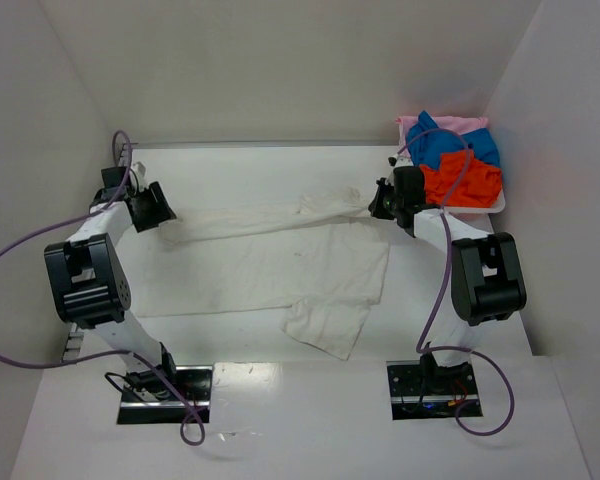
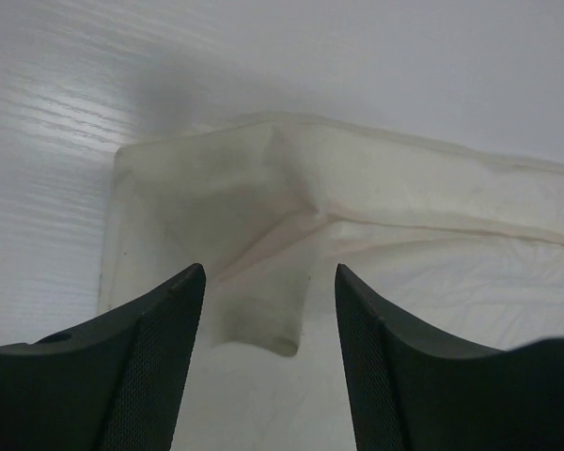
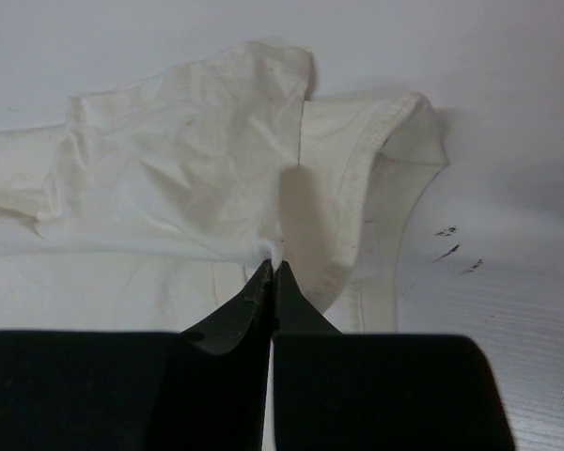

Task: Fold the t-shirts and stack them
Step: Grap the side of the flattened tshirt furthest away from the robot with both arms

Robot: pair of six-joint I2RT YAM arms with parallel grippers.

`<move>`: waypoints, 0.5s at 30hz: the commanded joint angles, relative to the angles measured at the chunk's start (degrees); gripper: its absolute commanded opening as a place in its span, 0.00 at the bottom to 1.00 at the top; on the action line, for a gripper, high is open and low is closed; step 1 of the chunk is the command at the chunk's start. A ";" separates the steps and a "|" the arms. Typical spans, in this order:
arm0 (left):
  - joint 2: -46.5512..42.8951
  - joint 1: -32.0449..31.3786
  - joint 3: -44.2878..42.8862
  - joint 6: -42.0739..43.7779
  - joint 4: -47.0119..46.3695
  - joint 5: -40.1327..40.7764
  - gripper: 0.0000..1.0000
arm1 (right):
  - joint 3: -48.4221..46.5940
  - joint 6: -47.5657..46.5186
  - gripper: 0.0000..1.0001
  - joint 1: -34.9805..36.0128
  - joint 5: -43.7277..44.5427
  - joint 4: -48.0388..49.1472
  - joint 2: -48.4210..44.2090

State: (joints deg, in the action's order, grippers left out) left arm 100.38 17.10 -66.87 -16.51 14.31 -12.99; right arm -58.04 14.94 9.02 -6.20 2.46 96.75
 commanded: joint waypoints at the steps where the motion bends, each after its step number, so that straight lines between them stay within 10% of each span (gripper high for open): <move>1: -5.54 0.04 -1.86 4.47 2.66 2.87 0.66 | -0.23 -0.26 0.00 0.30 1.63 1.58 -2.88; 15: -5.81 0.04 0.07 6.76 4.60 5.08 0.58 | -0.23 -0.26 0.00 0.30 1.01 2.11 -2.88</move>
State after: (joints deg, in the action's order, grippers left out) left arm 94.96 17.10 -67.11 -11.68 19.09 -8.56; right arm -58.04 14.94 9.02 -6.24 2.48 96.75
